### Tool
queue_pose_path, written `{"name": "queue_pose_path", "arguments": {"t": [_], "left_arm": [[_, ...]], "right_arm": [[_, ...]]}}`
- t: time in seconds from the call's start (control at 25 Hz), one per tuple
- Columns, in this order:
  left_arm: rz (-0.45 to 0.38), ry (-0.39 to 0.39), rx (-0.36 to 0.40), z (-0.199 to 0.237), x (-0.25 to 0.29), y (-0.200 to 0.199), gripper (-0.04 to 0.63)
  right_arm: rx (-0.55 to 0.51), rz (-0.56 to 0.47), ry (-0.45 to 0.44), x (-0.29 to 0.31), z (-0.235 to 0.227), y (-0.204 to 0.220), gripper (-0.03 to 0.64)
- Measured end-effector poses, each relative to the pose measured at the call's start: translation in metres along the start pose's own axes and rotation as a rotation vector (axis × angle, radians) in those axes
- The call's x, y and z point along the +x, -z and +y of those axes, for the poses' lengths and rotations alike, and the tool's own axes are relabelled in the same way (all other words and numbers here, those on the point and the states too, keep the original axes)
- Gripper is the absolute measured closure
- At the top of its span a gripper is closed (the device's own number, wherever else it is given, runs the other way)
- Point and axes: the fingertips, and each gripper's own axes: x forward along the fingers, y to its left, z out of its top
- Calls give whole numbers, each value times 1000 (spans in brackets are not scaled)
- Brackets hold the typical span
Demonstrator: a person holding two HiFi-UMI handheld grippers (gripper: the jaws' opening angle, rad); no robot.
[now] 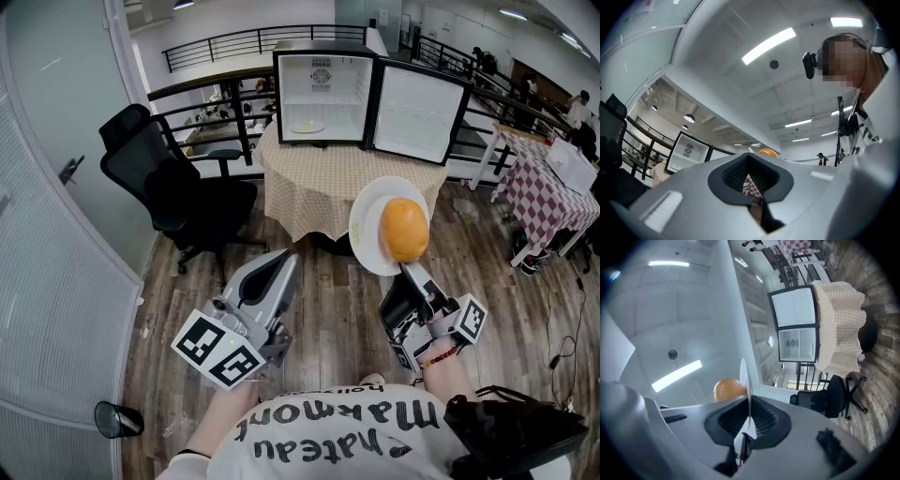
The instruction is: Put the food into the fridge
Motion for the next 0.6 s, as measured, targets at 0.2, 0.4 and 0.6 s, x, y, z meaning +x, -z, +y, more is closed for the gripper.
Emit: {"name": "queue_pose_path", "arguments": {"t": [0.2,0.4,0.6], "left_arm": [[-10,1,10,-2,-3,-3,591],[-17,-6,23,-2,-3,-3,591],[-1,-14,9,25,3,-1,591]], "right_arm": [[-22,7,-14,0,3,0,592],[-18,6,-23,-1,-1,-4,592],[8,9,-22,21,-20,-4,592]]}}
